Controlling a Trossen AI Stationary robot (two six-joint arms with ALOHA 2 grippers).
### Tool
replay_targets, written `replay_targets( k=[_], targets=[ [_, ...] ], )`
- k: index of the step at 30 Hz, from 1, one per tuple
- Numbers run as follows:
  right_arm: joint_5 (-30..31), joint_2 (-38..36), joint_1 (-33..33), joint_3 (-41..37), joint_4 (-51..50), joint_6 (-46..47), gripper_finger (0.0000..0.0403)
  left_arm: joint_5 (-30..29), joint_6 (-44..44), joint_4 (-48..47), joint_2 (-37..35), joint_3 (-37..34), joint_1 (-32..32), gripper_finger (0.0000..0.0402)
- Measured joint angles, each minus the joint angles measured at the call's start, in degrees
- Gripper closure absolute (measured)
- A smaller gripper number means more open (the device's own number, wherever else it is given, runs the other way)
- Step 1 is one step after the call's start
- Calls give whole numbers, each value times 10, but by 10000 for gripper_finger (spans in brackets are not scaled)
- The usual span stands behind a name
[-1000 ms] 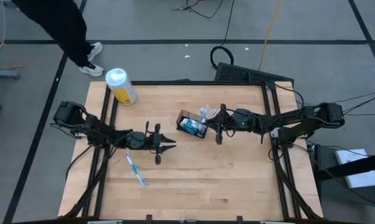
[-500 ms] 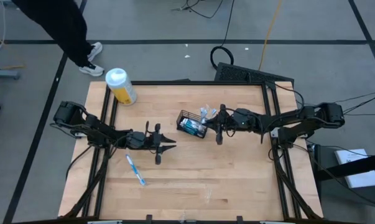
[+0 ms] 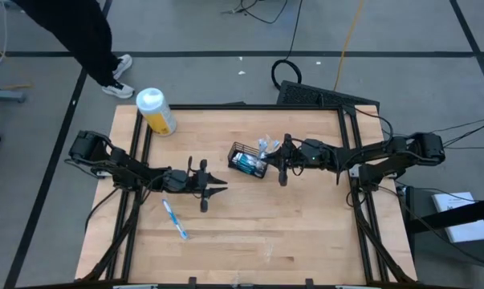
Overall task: Pick & Place toothbrushing station
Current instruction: Put the purple toothbrush into the wire organizer
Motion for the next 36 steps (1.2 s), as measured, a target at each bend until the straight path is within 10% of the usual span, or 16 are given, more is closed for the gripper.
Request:
replay_targets(
  k=[36],
  targets=[
    [0,1,0,-1,9,-9,374,0,0,0,0,0,0,316]
  ],
)
